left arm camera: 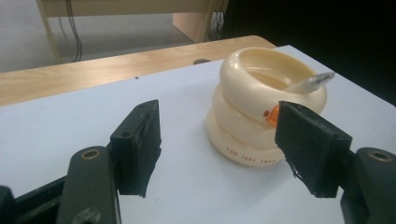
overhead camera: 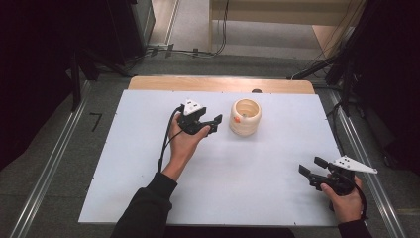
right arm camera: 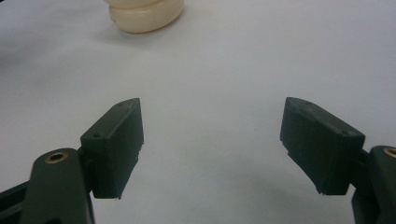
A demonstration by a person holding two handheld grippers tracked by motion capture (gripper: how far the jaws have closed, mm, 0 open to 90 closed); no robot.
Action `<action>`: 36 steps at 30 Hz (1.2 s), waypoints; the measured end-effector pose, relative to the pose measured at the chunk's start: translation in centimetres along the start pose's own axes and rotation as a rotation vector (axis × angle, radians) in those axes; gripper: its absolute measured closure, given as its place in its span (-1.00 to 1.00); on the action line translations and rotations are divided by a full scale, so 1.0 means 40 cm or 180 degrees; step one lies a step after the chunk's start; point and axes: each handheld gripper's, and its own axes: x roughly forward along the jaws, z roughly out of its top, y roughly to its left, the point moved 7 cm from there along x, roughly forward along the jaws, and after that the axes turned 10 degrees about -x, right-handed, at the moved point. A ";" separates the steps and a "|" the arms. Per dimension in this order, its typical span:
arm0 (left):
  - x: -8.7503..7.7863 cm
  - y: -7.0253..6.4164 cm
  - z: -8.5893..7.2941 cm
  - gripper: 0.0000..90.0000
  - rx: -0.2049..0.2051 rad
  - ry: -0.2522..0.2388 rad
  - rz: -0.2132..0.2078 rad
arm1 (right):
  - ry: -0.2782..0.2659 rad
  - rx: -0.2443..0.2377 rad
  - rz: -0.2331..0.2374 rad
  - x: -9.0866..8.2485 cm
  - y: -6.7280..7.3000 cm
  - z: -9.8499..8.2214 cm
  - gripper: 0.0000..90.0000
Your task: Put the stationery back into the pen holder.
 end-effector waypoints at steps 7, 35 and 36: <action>-0.043 0.045 -0.030 -0.39 -0.0076 -0.0002 0.0125 | 0.0009 -0.0010 0.0001 0.002 0.004 0.002 -0.55; -0.137 0.123 -0.167 -0.47 -0.0234 0.0150 0.0362 | 0.0028 -0.0046 0.0000 0.003 0.007 0.001 -0.55; -0.143 0.127 -0.172 -0.47 -0.0242 0.0157 0.0367 | 0.0028 -0.0045 -0.0001 0.002 0.008 0.001 -0.56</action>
